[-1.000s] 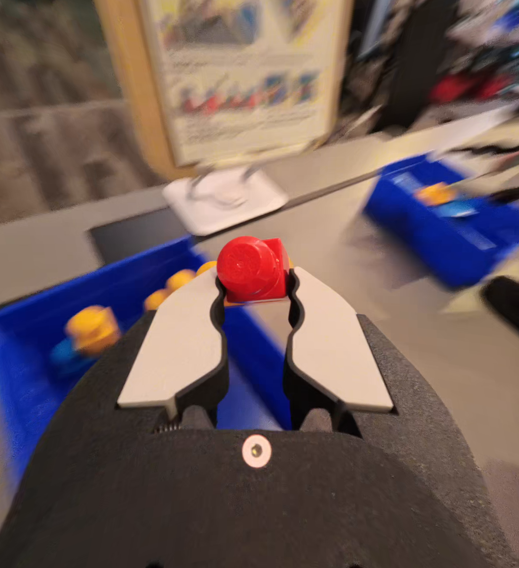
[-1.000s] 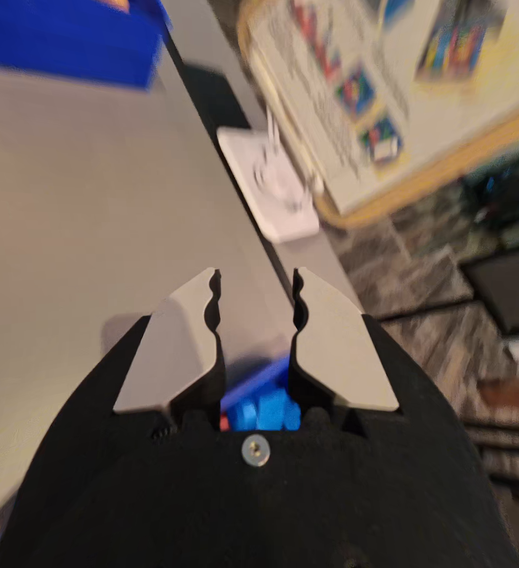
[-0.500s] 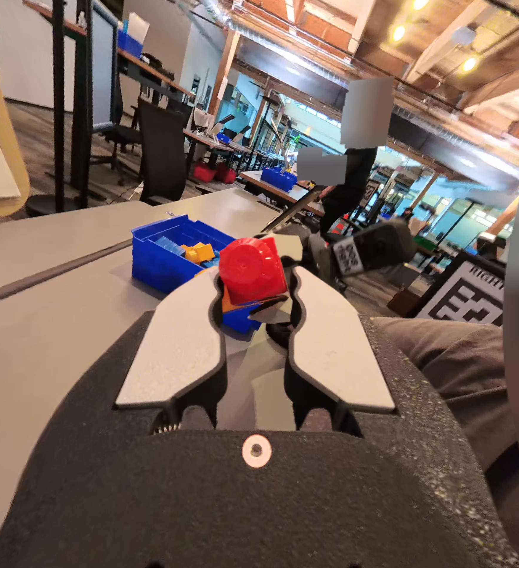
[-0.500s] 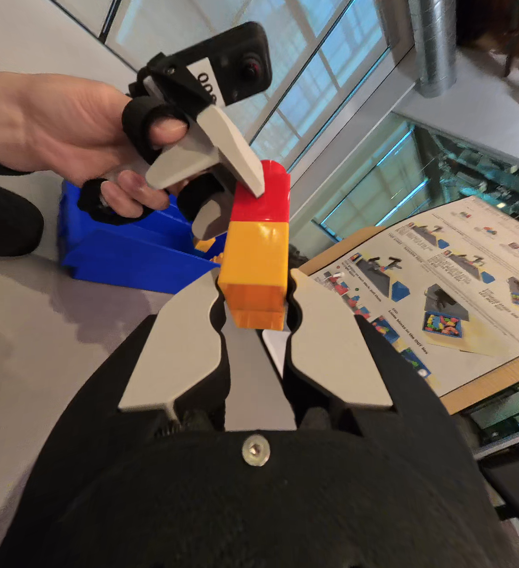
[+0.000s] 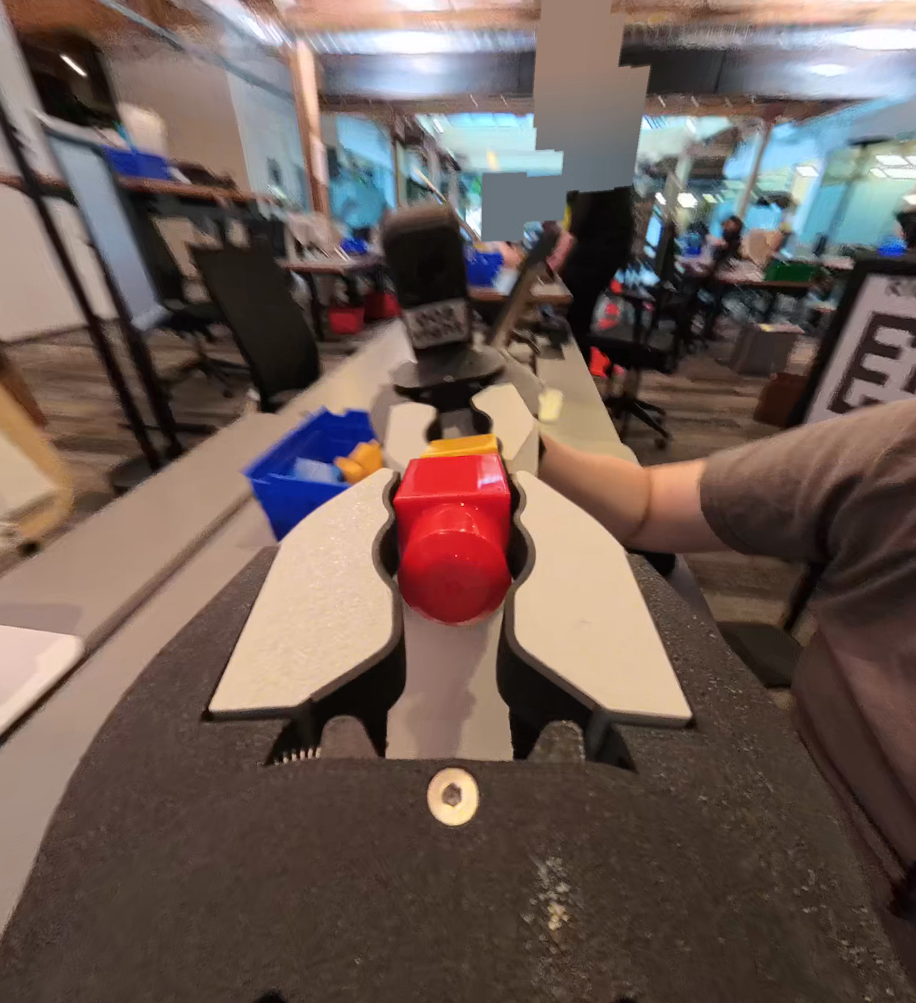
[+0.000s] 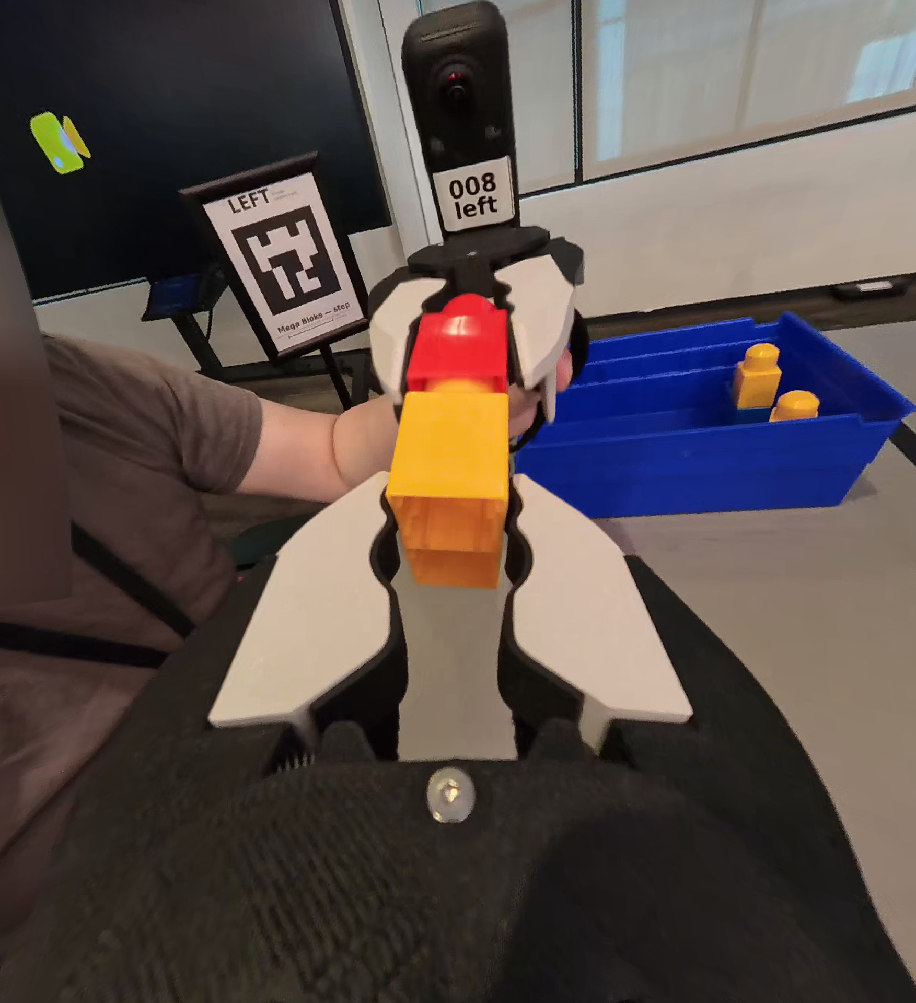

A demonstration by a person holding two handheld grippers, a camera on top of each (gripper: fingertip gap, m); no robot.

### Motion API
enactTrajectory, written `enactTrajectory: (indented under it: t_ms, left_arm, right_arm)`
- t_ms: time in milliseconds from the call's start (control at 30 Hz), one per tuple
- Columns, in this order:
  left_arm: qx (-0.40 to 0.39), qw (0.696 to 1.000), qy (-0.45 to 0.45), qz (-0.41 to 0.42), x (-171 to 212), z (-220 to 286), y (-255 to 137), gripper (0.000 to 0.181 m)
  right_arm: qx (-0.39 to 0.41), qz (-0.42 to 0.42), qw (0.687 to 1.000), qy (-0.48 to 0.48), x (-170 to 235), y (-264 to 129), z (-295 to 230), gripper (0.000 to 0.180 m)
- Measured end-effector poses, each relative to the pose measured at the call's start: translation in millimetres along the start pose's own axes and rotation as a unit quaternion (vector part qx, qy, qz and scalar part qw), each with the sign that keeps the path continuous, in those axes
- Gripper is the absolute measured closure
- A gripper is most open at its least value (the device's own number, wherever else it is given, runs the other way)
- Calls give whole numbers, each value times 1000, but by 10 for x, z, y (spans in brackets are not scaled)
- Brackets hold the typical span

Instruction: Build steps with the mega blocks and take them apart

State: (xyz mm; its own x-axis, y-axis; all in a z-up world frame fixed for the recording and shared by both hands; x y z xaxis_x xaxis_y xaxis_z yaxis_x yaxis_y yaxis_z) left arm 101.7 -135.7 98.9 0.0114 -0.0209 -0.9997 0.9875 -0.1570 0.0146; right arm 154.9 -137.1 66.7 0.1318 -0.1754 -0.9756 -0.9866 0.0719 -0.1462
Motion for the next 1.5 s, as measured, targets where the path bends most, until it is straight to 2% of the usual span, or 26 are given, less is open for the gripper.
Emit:
enactTrajectory:
  t_ms: [100,167,200,267,333,367,400,433,500,567,633,667,733,800,833,900,1000,1100,1133,1167,1233,1300,1367,1400,1433,1500]
  left_arm:
    - [-37,997,16,70,-376,-20,-454,144]
    - [-61,995,22,70,-470,-11,-672,144]
    - [-70,995,25,62,-477,-5,-715,144]
    - [-59,997,23,47,-459,35,-681,144]
    - [-44,999,11,24,-375,42,-562,144]
    - [-42,999,5,7,-306,25,-498,144]
    - [-40,999,3,-5,-245,10,-436,144]
    - [-36,999,0,-13,-188,-1,-377,144]
    - [-24,999,-20,-29,-72,-18,-278,144]
    - [-27,998,-41,-36,25,-76,-222,144]
    - [-28,997,-68,-26,84,-136,-186,144]
    - [-25,996,-85,-14,103,-163,-169,144]
    - [-18,991,-131,8,163,-221,-135,144]
    - [-2,984,-175,26,228,-257,-91,144]
    - [4,981,-192,37,250,-273,-70,144]
    - [14,973,-220,63,275,-297,-29,144]
    - [37,965,-249,78,326,-269,63,144]
    - [54,960,-265,69,384,-208,180,144]
    - [58,960,-265,67,395,-189,214,144]
    - [62,961,-262,67,390,-172,235,144]
    - [64,964,-252,60,327,-157,205,129]
    - [33,972,-225,60,186,-210,22,122]
    - [-38,983,-171,58,16,-311,-291,123]
    - [-81,985,-143,54,-60,-362,-469,124]
    - [-123,984,-120,49,-127,-403,-649,125]
    - [-191,977,-89,37,-234,-451,-970,127]
  right_arm:
    - [64,-9,997,-33,-149,-403,206,143]
    - [185,-41,980,-63,-218,-899,522,143]
    - [270,-75,957,-71,-166,-1220,750,143]
    - [418,-157,893,-53,95,-1923,1184,142]
    - [550,-219,806,-6,403,-2631,1587,142]
    - [597,-235,767,15,539,-2913,1745,142]
    - [623,-240,744,28,653,-3094,1870,142]
    - [626,-238,742,41,762,-3162,1965,142]
    - [596,-246,761,73,987,-3099,2087,142]
    - [605,-267,746,71,1104,-3079,2204,141]
    - [620,-264,739,31,981,-3008,2221,138]
    - [616,-243,749,7,831,-2896,2176,139]
    - [578,-179,793,-71,417,-2475,1968,137]
    - [500,-101,836,-204,-1,-1833,1557,129]
    - [451,-64,846,-276,-137,-1479,1280,125]
    - [373,-15,845,-383,-227,-852,763,124]
    - [308,-14,838,-450,-51,-162,293,120]
    - [307,-5,818,-487,55,150,102,118]
    - [301,5,821,-485,65,193,53,125]
    - [292,2,826,-483,84,212,25,140]
    - [290,-21,823,-488,57,120,50,143]
    - [324,-45,814,-480,-119,-207,188,143]
    - [354,-113,837,-402,-180,-726,436,143]
    - [361,-170,854,-333,-86,-1036,577,143]
    - [381,-218,858,-267,42,-1366,734,143]
    - [448,-298,824,-176,365,-2031,1110,143]
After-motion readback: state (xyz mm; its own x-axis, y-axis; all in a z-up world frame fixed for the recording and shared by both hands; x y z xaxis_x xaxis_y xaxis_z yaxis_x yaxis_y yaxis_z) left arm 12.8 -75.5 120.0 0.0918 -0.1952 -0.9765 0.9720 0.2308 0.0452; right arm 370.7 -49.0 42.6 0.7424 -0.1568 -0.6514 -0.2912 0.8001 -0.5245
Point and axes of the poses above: each gripper's, where its closed fingertips meet, y out along the fingers, x out of its underside, z = x × y across the jaws, the point moved 2 cm from there along -y, back along the fingers, and after that the axes turned 14 degrees about x, right-handed, at the moved point
